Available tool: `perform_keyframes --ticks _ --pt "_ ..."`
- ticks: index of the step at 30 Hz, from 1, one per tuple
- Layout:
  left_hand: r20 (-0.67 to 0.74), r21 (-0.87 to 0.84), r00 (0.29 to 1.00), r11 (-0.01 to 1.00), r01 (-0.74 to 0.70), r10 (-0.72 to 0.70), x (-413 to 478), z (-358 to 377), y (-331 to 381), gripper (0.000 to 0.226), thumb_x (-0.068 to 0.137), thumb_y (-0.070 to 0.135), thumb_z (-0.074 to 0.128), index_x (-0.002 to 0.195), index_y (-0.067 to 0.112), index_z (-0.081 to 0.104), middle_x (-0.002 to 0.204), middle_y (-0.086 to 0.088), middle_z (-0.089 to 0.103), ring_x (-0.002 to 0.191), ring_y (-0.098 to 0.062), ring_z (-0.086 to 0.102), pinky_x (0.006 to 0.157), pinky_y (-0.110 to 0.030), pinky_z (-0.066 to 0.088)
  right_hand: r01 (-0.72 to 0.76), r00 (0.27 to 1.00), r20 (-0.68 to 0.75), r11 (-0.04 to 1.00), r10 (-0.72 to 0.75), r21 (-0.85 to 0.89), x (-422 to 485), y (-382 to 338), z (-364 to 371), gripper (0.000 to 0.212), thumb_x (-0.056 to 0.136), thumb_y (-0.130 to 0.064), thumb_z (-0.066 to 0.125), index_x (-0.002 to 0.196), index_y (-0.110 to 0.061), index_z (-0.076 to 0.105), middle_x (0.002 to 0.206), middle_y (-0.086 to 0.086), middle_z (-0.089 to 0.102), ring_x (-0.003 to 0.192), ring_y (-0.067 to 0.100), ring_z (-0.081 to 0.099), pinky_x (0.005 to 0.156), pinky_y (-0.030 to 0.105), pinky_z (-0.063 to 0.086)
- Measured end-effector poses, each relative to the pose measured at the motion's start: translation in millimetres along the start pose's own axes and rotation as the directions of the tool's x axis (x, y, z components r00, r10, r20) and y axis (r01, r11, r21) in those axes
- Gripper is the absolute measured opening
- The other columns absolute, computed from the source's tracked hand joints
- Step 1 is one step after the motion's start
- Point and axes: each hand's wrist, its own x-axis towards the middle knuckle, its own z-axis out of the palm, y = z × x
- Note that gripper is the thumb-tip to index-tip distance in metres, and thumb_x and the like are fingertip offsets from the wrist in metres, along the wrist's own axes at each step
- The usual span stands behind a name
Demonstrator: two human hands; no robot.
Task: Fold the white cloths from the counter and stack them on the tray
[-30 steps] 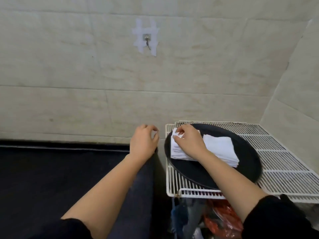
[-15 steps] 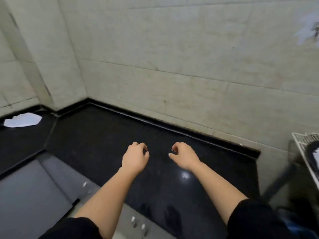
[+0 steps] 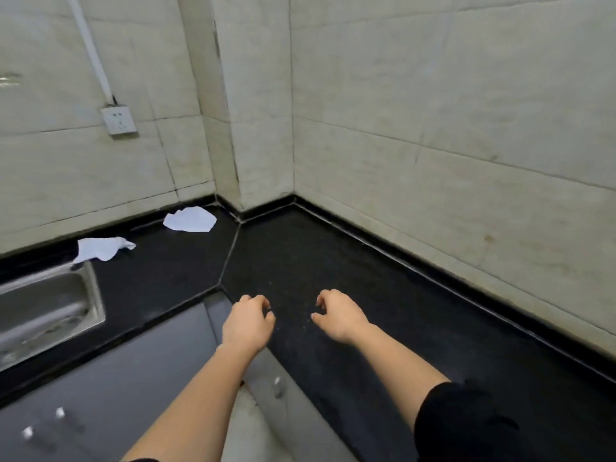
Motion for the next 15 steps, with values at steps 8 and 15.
perform_keyframes --ticks 8,15 --pt "-0.049 -0.031 0.985 0.986 0.166 -0.168 141 -30 -74 0.026 0.094 0.026 0.049 0.115 0.019 0.062 0.118 -0.006 0.053 0.107 -0.026 0.056 0.084 -0.035 0.046 0.083 0.99 0.114 0.997 -0.081 -0.006 164 -78 26 0.034 0.093 -0.032 0.057 0.122 -0.014 0.054 0.124 0.007 0.054 0.109 0.025 0.057 0.087 0.036 0.047" --pt "-0.125 -0.16 0.944 0.946 0.283 -0.304 247 -45 -143 0.027 0.093 0.024 0.05 0.117 0.017 0.062 0.12 -0.006 0.056 0.106 -0.025 0.056 0.084 -0.036 0.048 0.147 0.975 0.167 0.989 -0.145 0.001 285 -143 50 0.042 0.095 -0.032 0.055 0.132 -0.012 0.049 0.128 0.008 0.054 0.114 0.025 0.055 0.092 0.037 0.048"
